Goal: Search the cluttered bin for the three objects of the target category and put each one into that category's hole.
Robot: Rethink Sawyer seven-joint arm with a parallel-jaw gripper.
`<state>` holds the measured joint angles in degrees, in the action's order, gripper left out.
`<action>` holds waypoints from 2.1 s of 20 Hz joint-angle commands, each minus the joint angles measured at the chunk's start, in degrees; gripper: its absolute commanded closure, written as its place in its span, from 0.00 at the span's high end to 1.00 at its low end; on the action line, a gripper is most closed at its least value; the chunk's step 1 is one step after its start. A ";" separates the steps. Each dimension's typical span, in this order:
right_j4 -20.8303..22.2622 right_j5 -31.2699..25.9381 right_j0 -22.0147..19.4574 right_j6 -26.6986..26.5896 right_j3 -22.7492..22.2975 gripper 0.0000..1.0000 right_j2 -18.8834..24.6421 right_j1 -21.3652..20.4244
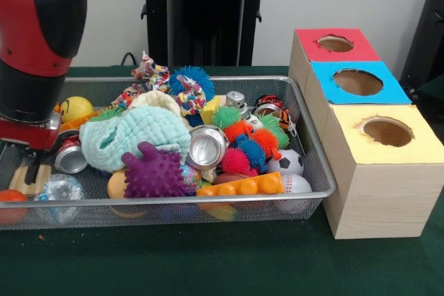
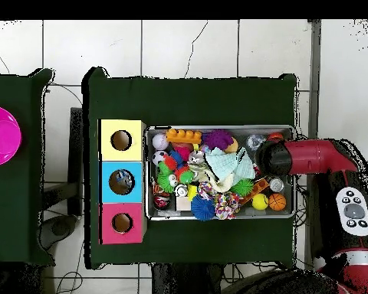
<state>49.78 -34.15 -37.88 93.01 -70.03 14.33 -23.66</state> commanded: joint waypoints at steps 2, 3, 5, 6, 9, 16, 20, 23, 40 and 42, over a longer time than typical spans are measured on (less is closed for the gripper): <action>-1.82 1.01 -1.32 -13.10 -5.50 1.00 7.60 -1.74; -2.13 0.61 -1.72 -13.91 -5.98 1.00 8.23 -1.93; -2.94 -0.31 -2.74 -15.28 -7.07 1.00 9.65 -2.07; -3.35 -0.57 -3.18 -15.32 -7.53 1.00 10.09 -2.08; -7.01 -6.35 -2.96 -11.43 -7.21 1.00 9.71 -1.13; -20.48 -12.56 -3.15 3.06 -9.18 1.00 7.27 -0.93; -22.75 -8.29 -3.39 4.89 -10.15 1.00 6.08 -0.19; -21.90 -2.00 -4.12 5.83 -9.70 1.00 4.44 2.41; -23.29 6.00 -4.21 8.38 -7.11 1.00 -0.48 9.22; -23.57 5.37 -3.82 7.79 -7.13 1.00 -0.76 9.24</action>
<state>26.56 -26.96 -42.85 93.01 -74.63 15.25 -21.35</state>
